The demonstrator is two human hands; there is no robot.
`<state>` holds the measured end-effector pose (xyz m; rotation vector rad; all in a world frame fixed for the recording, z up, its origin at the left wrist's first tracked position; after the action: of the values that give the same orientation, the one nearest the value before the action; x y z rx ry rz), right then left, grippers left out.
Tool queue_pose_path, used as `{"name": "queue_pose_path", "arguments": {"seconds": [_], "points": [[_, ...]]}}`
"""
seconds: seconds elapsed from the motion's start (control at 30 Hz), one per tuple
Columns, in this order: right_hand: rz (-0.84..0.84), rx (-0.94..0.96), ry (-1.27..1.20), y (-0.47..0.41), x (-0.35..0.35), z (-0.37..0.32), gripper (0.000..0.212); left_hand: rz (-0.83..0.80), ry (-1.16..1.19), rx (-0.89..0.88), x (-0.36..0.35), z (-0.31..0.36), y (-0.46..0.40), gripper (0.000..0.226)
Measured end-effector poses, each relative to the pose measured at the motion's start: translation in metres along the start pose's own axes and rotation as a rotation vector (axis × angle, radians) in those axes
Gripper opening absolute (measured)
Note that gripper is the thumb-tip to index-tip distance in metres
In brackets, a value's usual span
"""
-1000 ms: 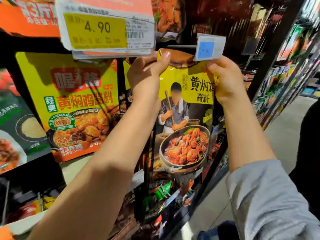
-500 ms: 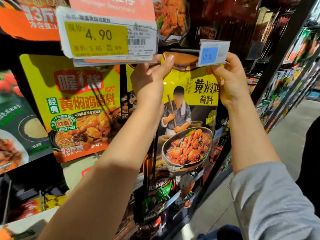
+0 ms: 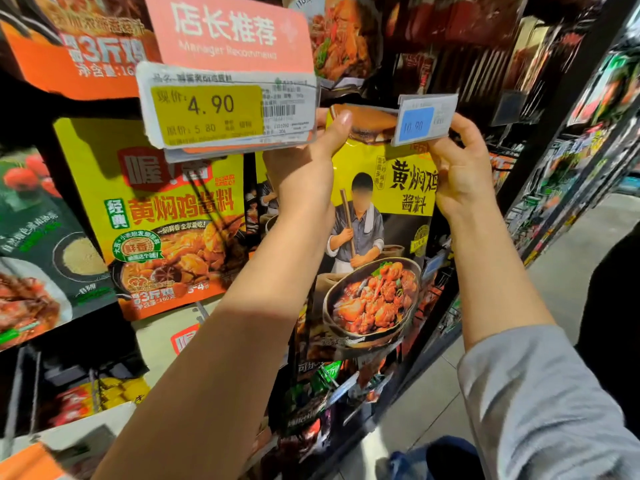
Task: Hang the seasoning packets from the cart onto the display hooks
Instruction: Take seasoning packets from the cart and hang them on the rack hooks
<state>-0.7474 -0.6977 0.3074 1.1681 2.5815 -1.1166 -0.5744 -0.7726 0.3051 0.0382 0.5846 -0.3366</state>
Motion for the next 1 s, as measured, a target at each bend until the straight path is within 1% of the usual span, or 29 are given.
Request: {"name": "queue_pose_path", "arguments": {"seconds": [0.07,0.1,0.2,0.23,0.27,0.33,0.37,0.4,0.43,0.47,0.5,0.6,0.63,0.7,0.77,0.9,0.97,1.0], "points": [[0.015,-0.011,-0.046,0.0,-0.001,0.001,0.029,-0.018,0.001,0.009,-0.001,0.0,0.002,0.02],[0.022,-0.013,-0.058,-0.001,-0.001,0.002,0.03,-0.02,0.015,0.016,-0.002,0.0,0.002,0.02],[0.029,-0.022,-0.018,0.0,-0.004,0.001,0.033,0.027,0.025,0.009,0.001,0.0,0.001,0.041],[0.026,-0.024,-0.001,0.0,-0.003,0.0,0.033,0.054,0.021,-0.011,0.002,-0.001,0.002,0.041],[0.022,-0.025,0.011,0.0,-0.002,-0.001,0.034,0.07,0.012,-0.017,0.004,-0.001,0.002,0.035],[0.011,-0.028,0.038,0.0,0.0,-0.004,0.034,0.091,0.001,0.01,0.004,-0.003,0.002,0.012],[0.008,-0.032,0.058,0.0,0.002,-0.004,0.033,0.108,-0.017,0.021,0.005,-0.006,0.0,0.016],[0.006,-0.038,0.083,0.0,0.004,-0.003,0.032,0.121,-0.057,0.025,0.006,-0.008,-0.001,0.027],[0.004,-0.046,0.118,0.002,0.006,-0.001,0.031,0.124,-0.088,0.039,0.007,-0.011,-0.002,0.033],[0.002,-0.06,0.163,0.004,0.008,0.002,0.03,0.123,-0.112,0.053,0.008,-0.012,-0.002,0.035],[0.003,-0.077,0.209,0.007,0.01,0.005,0.031,0.127,-0.117,0.068,0.009,-0.015,-0.002,0.033],[0.03,-0.109,0.221,0.015,0.011,0.015,0.03,0.17,-0.013,0.123,0.017,-0.022,-0.001,0.009],[0.056,-0.103,0.199,0.017,0.01,0.017,0.029,0.175,0.011,0.129,0.02,-0.023,0.0,0.012],[0.117,-0.069,0.14,0.02,0.01,0.019,0.027,0.125,0.034,0.099,0.021,-0.022,0.005,0.014],[0.144,-0.043,0.094,0.023,0.012,0.017,0.026,0.074,0.034,0.059,0.018,-0.021,0.013,0.016],[0.127,-0.025,0.078,0.028,0.016,0.01,0.028,0.042,0.036,0.04,0.015,-0.018,0.019,0.02],[0.123,-0.012,0.061,0.024,0.014,0.008,0.034,0.037,0.055,0.048,0.015,-0.013,0.019,0.021],[0.123,-0.004,0.048,0.022,0.012,0.007,0.038,0.028,0.064,0.061,0.014,-0.012,0.019,0.018]]}}
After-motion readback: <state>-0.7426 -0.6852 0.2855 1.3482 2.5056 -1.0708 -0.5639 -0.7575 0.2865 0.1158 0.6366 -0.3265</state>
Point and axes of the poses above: each hand's wrist, its own y-axis away from the middle knuckle, its own x-axis out of the back of the hand, z = x × y, the point moved 3 cm from there along -y, towards the middle knuckle, and after that the axes turned 13 degrees about x, right-handed, at the moved point
